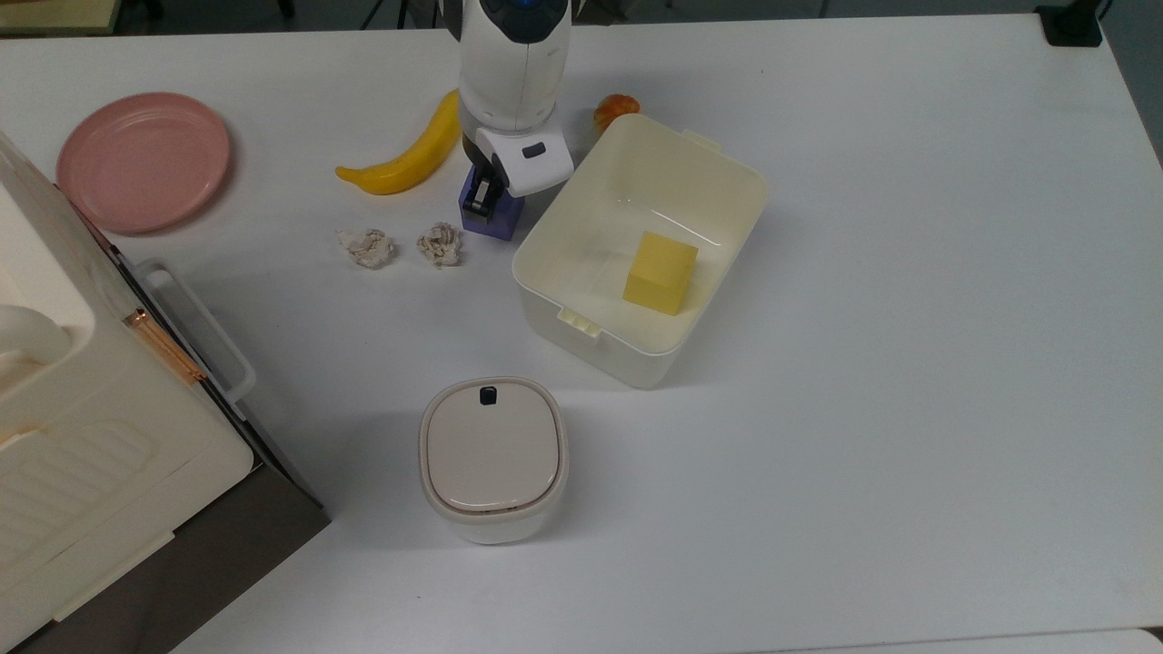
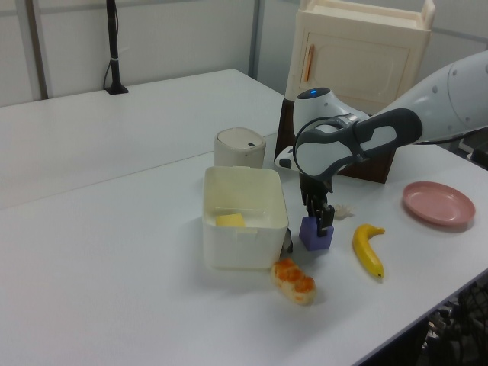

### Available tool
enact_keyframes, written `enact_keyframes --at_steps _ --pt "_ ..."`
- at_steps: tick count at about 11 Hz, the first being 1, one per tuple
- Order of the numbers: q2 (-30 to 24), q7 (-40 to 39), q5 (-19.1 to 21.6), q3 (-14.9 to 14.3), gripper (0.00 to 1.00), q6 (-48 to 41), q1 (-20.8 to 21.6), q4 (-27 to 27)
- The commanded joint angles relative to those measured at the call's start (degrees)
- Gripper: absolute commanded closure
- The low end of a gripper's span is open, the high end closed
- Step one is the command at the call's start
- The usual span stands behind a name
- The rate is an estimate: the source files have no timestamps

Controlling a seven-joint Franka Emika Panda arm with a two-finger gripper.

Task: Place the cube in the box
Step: 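Carry the purple cube over the cream box and lower it inside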

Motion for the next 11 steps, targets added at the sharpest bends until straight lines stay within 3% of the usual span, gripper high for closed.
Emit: enact_keyframes --at_steps 1,3,7,9,11 --pt "-1.27 1.04 -0.65 -0.24 0.74 0.87 0.43 0.61" --pt "-3.55 2.88 0.14 -0.33 0.73 0.78 -0.19 2.71" --pt "-7.43 14.73 0.58 -0.42 0.72 -4.29 -0.28 10.44" --pt "-7.61 17.91 5.39 -0.42 0.72 -8.69 0.07 15.71" --pt "-7.52 18.01 6.91 -0.24 0.71 -9.76 0.86 18.10"
